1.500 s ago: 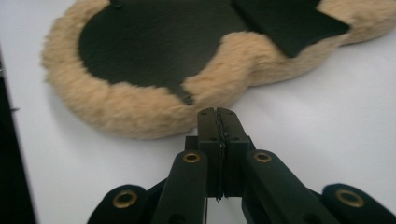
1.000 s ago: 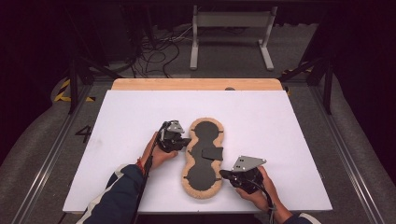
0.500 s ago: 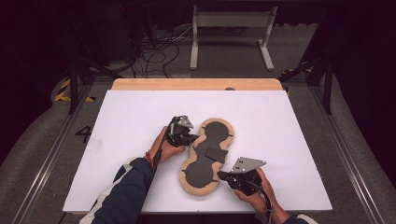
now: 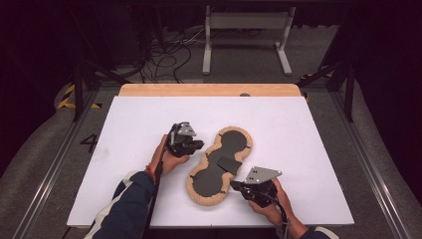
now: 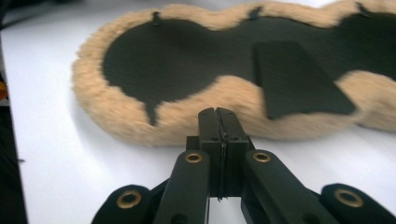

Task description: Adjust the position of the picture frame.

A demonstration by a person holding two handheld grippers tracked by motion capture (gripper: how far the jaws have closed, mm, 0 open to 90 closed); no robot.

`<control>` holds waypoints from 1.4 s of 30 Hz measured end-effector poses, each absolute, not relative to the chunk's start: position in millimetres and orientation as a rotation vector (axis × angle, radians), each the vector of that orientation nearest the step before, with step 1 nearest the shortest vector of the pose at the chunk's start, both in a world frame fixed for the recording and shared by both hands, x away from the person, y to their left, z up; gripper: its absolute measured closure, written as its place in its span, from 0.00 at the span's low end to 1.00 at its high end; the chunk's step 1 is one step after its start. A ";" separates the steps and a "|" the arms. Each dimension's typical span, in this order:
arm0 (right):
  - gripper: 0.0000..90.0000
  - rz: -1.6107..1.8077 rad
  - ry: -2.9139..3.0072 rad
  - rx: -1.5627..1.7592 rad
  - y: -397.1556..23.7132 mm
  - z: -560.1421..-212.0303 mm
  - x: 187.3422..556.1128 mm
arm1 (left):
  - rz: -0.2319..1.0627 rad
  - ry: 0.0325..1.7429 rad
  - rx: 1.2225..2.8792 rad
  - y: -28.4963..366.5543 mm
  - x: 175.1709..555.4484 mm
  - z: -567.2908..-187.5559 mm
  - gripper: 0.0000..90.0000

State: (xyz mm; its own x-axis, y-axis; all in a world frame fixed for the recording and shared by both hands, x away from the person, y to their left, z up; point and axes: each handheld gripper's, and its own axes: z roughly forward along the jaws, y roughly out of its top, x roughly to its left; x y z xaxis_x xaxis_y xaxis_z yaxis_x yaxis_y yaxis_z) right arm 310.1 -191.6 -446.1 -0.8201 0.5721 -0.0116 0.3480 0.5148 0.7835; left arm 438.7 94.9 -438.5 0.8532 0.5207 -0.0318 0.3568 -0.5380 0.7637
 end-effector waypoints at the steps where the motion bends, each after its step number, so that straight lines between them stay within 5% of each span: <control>1: 1.00 1.188 2.480 0.784 -196.3 -445.3 312.1 | 0.244 0.630 2.177 103.2 425.2 -436.3 0.94; 10: 1.00 1.122 2.326 0.901 -231.9 -432.8 343.2 | 0.205 0.557 2.117 128.0 324.7 -430.4 0.95; 17: 1.00 1.100 2.250 1.017 -241.7 -421.6 393.7 | 0.088 0.462 2.192 101.9 270.7 -443.5 0.96; 26: 1.00 1.017 2.214 1.120 -234.9 -428.0 455.8 | 0.064 0.515 2.204 63.7 266.5 -462.3 0.93; 42: 1.00 0.905 2.261 1.154 -222.4 -438.3 505.8 | 0.148 0.620 2.192 71.5 270.1 -466.2 1.00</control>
State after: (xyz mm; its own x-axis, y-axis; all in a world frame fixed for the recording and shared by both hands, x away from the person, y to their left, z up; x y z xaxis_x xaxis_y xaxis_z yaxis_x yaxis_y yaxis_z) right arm 505.8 -222.4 -438.3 -0.5532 0.8283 -0.0893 0.5380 0.4370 0.7208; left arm 270.1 71.5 -466.2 0.8711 0.4801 -0.1029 0.3821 -0.5313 0.7561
